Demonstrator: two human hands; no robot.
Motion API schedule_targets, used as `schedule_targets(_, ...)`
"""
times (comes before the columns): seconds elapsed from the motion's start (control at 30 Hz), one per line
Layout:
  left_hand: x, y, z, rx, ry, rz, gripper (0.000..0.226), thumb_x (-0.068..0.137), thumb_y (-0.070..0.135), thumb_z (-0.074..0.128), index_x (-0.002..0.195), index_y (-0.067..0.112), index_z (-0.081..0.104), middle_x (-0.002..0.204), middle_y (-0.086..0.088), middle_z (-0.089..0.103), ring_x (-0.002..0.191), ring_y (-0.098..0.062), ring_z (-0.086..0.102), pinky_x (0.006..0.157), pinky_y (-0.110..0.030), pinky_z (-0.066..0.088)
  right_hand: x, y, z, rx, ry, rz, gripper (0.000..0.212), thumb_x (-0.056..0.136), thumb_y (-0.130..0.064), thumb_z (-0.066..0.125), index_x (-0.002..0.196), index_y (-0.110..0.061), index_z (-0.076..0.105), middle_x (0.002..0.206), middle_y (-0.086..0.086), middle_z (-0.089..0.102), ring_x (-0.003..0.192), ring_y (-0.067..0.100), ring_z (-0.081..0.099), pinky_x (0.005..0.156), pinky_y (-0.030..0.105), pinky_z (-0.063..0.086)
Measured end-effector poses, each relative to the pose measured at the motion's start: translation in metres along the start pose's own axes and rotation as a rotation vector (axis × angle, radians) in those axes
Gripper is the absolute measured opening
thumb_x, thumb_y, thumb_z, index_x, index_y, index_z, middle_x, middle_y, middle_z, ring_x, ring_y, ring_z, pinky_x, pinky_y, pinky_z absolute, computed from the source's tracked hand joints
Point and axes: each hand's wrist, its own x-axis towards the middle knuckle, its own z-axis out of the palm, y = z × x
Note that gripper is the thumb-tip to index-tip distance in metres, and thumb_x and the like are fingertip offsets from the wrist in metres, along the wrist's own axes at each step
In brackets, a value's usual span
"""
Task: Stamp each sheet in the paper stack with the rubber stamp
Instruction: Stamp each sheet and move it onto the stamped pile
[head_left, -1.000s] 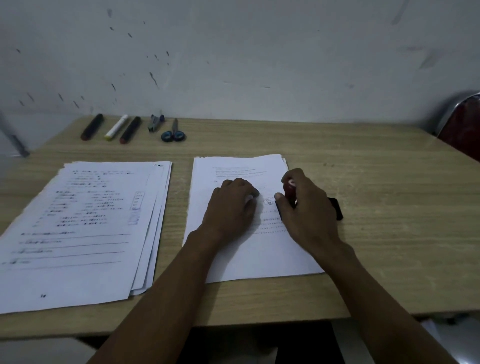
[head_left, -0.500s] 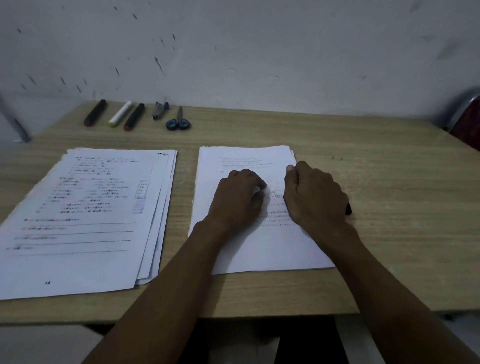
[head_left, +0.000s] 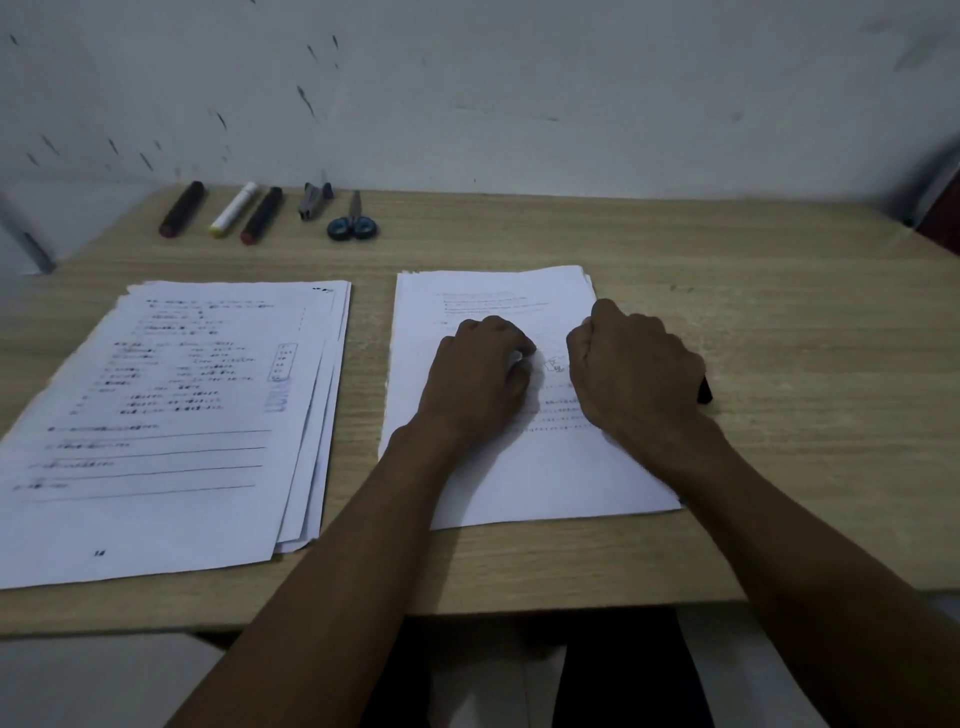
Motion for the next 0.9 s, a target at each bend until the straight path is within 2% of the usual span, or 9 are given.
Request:
schedule_targets(0.1, 0.001, -0.002, 0.002, 0.001, 0.006, -0.007, 0.021, 0.084, 0.022, 0.052, 0.098, 0.02, 0.067, 0.107, 0.004, 0.065, 0.097, -0.022, 0.055, 0.085, -0.042, 0.045, 0.002, 0.004, -0.003, -0.014, -0.025, -0.041, 0.026, 0.1, -0.033, 0.029, 0.086, -0.014, 0.04, 0.074, 0.003, 0.044, 0.061, 0.024, 0.044, 0.053, 0.028, 0.025)
schedule_targets(0.17, 0.001, -0.003, 0.002, 0.009, 0.013, -0.005, 0.018, 0.085, 0.02, 0.055, 0.097, 0.021, 0.067, 0.105, 0.004, 0.066, 0.096, -0.022, 0.056, 0.083, -0.043, 0.046, 0.004, 0.004, -0.005, -0.013, -0.049, -0.051, 0.025, 0.1, -0.033, 0.029, 0.088, -0.014, 0.04, 0.076, 0.004, 0.045, 0.064, 0.025, 0.046, 0.056, 0.03, 0.029)
schedule_targets(0.4, -0.001, 0.0, -0.001, 0.022, 0.007, -0.015, 0.026, 0.08, 0.029, 0.048, 0.094, 0.021, 0.068, 0.102, 0.005, 0.068, 0.095, -0.022, 0.058, 0.082, -0.041, 0.047, 0.001, 0.003, -0.007, 0.02, -0.053, -0.065, 0.029, 0.101, -0.037, 0.026, 0.088, -0.015, 0.04, 0.079, 0.005, 0.052, 0.065, 0.025, 0.052, 0.06, 0.032, 0.038)
schedule_targets(0.53, -0.001, 0.007, -0.004, 0.005, 0.026, -0.025, 0.028, 0.078, 0.032, 0.047, 0.089, 0.02, 0.069, 0.098, 0.003, 0.069, 0.094, -0.023, 0.06, 0.081, -0.04, 0.048, 0.006, 0.006, -0.013, 0.052, -0.128, -0.05, 0.039, 0.102, -0.045, 0.024, 0.099, -0.015, 0.048, 0.087, 0.006, 0.052, 0.075, 0.028, 0.052, 0.067, 0.035, 0.038)
schedule_targets(0.6, -0.002, 0.007, -0.004, 0.006, 0.036, -0.029, 0.025, 0.078, 0.032, 0.048, 0.087, 0.021, 0.068, 0.097, 0.004, 0.069, 0.094, -0.023, 0.06, 0.081, -0.041, 0.048, 0.012, 0.011, -0.017, 0.16, -0.172, 0.011, 0.042, 0.099, -0.051, 0.028, 0.098, -0.017, 0.053, 0.09, 0.005, 0.056, 0.081, 0.029, 0.055, 0.071, 0.036, 0.039)
schedule_targets(0.7, -0.003, 0.007, -0.004, 0.005, 0.045, -0.021, 0.025, 0.078, 0.032, 0.048, 0.086, 0.022, 0.069, 0.097, 0.004, 0.069, 0.094, -0.024, 0.061, 0.081, -0.041, 0.049, 0.023, 0.027, -0.029, 0.352, -0.095, 0.153, 0.041, 0.093, -0.056, 0.04, 0.089, -0.019, 0.058, 0.09, 0.007, 0.063, 0.084, 0.031, 0.06, 0.076, 0.038, 0.046)
schedule_targets(0.83, -0.001, 0.007, -0.005, 0.018, 0.039, -0.007, 0.027, 0.08, 0.033, 0.046, 0.084, 0.022, 0.07, 0.098, 0.005, 0.069, 0.095, -0.024, 0.059, 0.081, -0.039, 0.048, 0.035, 0.056, -0.04, 0.385, -0.049, 0.278, 0.043, 0.09, -0.058, 0.046, 0.094, -0.019, 0.062, 0.096, 0.008, 0.062, 0.091, 0.033, 0.058, 0.077, 0.036, 0.041)
schedule_targets(0.9, 0.001, 0.002, -0.003, 0.022, 0.018, -0.003, 0.026, 0.081, 0.031, 0.047, 0.087, 0.023, 0.07, 0.101, 0.006, 0.069, 0.097, -0.022, 0.059, 0.082, -0.04, 0.048, 0.036, 0.066, -0.04, 0.398, -0.049, 0.306, 0.041, 0.089, -0.058, 0.048, 0.089, -0.019, 0.062, 0.094, 0.008, 0.062, 0.09, 0.033, 0.058, 0.076, 0.035, 0.041)
